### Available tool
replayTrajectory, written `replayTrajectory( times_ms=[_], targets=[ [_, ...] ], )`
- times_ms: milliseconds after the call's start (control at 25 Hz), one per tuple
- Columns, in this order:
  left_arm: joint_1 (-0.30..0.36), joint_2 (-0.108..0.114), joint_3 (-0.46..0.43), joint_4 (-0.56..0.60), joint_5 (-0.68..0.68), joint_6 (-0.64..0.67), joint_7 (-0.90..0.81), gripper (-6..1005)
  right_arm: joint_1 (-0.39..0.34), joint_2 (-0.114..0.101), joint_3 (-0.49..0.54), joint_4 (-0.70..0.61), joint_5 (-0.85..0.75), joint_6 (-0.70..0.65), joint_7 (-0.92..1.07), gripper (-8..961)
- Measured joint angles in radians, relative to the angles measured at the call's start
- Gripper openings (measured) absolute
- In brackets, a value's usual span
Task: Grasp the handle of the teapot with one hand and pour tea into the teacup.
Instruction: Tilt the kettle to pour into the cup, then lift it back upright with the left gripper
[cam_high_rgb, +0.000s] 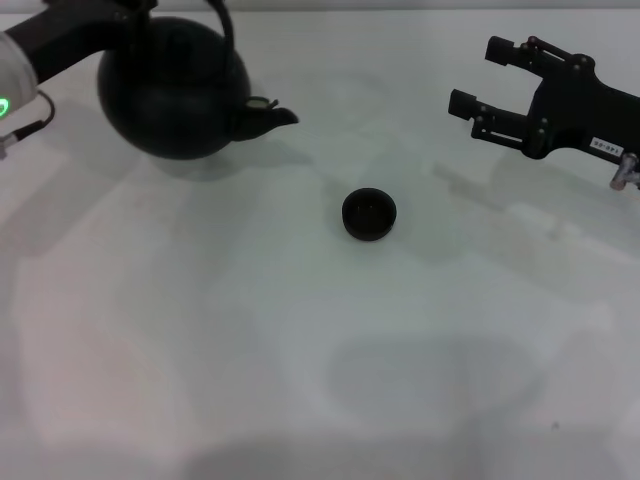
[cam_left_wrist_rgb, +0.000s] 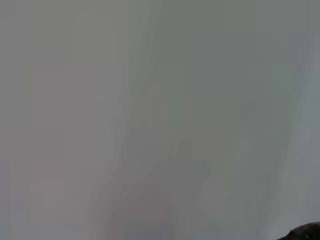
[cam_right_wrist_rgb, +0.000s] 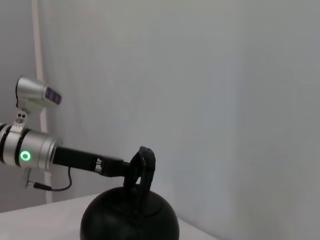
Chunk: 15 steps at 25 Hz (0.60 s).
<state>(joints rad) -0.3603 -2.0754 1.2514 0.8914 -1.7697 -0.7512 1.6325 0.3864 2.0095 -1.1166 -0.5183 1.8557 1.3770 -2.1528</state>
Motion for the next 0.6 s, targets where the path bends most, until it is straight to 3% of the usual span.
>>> replayTrajectory(
  times_ms=[240,600],
  targets=[
    [0.030,-0.002,0.097,0.174,0.181,0.073,-0.204,134,-0.002,0.000,0.000,0.000,0.018,-0.007,-0.012,837],
    [0.055,-0.003,0.232,0.332,0.477,0.171,-0.475,134,-0.014,-0.003,0.019,0.000,0.039,-0.008,-0.017,837]
  ],
)
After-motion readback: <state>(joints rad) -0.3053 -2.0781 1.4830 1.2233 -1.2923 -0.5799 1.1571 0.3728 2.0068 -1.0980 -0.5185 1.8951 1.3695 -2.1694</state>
